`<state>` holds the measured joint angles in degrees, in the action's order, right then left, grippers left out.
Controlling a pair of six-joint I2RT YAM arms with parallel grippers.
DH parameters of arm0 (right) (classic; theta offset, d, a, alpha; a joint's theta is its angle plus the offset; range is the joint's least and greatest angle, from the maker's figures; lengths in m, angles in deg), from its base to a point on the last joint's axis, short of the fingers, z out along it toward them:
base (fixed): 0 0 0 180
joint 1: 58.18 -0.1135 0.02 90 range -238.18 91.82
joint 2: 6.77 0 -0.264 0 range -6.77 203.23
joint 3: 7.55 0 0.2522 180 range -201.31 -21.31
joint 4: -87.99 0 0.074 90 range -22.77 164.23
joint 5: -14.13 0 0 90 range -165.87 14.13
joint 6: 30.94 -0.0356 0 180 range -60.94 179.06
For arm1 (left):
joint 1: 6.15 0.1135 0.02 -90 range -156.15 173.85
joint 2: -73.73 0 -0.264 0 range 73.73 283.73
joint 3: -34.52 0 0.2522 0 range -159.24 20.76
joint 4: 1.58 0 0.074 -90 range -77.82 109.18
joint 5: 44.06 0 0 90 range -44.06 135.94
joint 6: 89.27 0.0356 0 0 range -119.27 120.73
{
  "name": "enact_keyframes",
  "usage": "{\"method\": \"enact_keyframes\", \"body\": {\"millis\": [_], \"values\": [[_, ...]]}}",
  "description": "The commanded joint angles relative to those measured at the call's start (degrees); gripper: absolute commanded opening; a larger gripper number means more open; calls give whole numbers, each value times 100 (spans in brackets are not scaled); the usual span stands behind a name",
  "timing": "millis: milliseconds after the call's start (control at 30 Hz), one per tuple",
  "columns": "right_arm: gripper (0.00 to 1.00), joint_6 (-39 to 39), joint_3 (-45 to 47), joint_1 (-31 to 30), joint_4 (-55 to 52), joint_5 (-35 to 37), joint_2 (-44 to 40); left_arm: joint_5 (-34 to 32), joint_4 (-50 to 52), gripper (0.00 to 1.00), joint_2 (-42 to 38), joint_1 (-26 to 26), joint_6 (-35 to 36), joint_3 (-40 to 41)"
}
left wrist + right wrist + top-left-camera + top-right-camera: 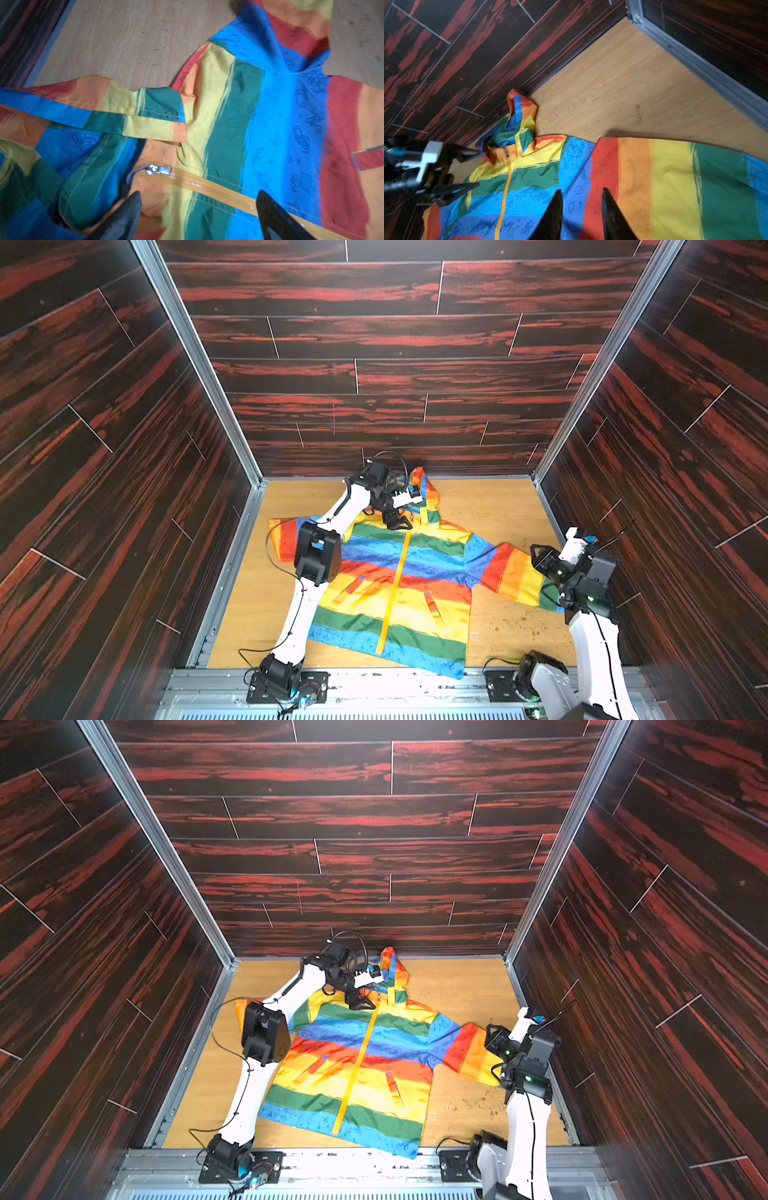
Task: Unzip the jacket
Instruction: Flatten out the jacket at the center of the board.
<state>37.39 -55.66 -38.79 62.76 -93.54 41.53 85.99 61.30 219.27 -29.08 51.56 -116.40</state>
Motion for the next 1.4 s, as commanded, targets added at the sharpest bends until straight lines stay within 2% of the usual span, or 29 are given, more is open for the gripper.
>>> {"method": "enact_keyframes", "body": {"millis": [0, 100, 167, 300, 533, 733, 867, 933, 1133, 1267, 1367], "values": [[33, 207, -170, -327, -236, -124, 76, -391, 108, 87, 516, 35, -111, -813], [33, 270, -272, -540, -352, -128, 179, -628, 529, 87, 1217, 35, -116, -1931], [33, 274, -313, -649, -394, -140, 211, -691, 646, 86, 1495, 35, -158, -2318], [33, 295, -377, -830, -468, -91, 232, -805, 551, 79, 1424, 35, -188, -1987], [33, 277, -354, -995, -418, -2, 390, -815, 903, 71, 1390, 158, -156, -1878], [32, 294, -353, -1158, -409, 200, 492, -573, 768, 43, 1284, 167, -141, -1752], [32, 313, -368, -1234, -418, 275, 523, -604, 285, 50, 991, 167, -273, -1274], [32, 313, -371, -1270, -411, 299, 556, -462, 58, 50, 847, 167, -314, -1039], [32, 267, -428, -1574, -339, 449, 718, -88, -259, 38, 808, 167, -615, -983], [31, 415, -607, -2060, -374, 773, 999, 6, -386, 31, 786, 168, -805, -1031], [28, 487, -711, -2415, -184, 882, 1353, 134, -430, 21, 716, 169, -889, -1029]]}}
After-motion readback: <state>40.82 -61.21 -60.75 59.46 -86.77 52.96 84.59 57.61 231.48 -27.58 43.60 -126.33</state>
